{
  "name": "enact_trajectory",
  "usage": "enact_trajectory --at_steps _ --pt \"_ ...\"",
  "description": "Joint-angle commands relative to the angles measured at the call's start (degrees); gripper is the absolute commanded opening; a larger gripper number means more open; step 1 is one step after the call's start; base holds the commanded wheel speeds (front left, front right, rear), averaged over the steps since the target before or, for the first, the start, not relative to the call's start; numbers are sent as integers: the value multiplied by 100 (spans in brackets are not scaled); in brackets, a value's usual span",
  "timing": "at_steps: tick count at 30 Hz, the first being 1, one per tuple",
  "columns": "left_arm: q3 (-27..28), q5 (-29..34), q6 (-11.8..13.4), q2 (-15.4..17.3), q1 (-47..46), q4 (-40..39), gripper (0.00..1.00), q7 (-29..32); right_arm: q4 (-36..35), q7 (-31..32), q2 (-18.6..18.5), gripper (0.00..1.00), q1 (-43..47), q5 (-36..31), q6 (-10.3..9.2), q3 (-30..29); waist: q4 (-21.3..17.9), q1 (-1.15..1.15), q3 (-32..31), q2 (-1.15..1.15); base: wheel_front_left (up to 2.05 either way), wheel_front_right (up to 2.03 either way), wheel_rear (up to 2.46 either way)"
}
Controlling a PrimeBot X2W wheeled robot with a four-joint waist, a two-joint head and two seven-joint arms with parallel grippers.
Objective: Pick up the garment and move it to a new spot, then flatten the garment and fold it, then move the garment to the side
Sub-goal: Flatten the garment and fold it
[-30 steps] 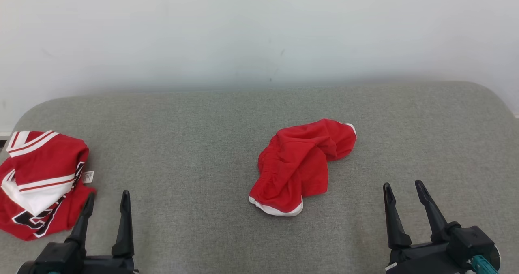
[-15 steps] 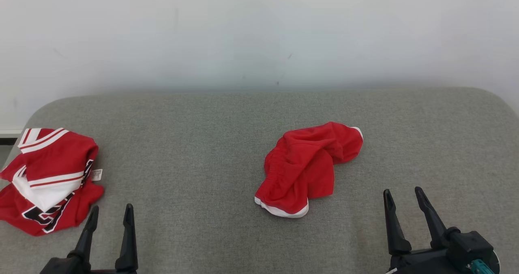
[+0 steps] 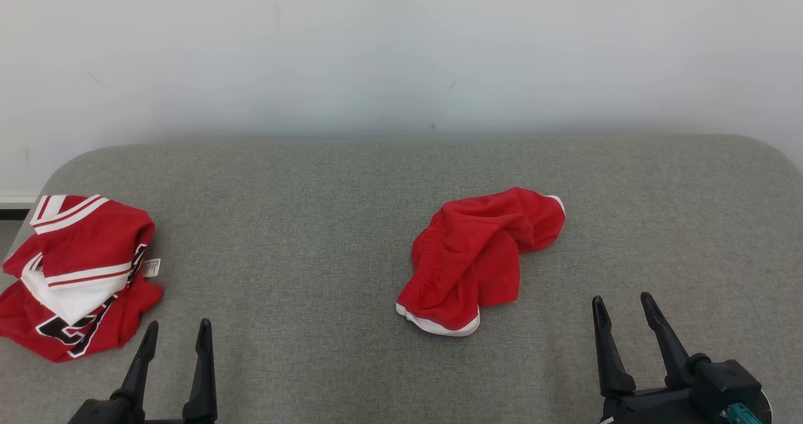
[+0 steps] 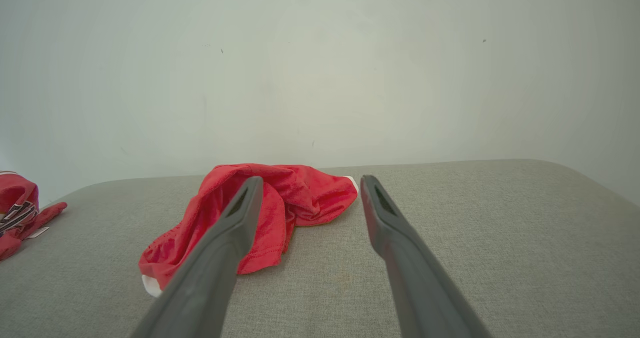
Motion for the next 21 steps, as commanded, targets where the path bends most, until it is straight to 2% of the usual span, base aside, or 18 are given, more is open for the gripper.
enact_trajectory --at_steps 1,21 --pt "9 -6 -7 7 78 6 100 -19 -3 -2 10 100 65 8 -13 0 -1 0 -3 0 0 0 0" --pt "-48 -96 -3 88 -78 212 100 -19 52 -2 -17 100 -22 37 -13 84 -137 0 2 0 0 0 0"
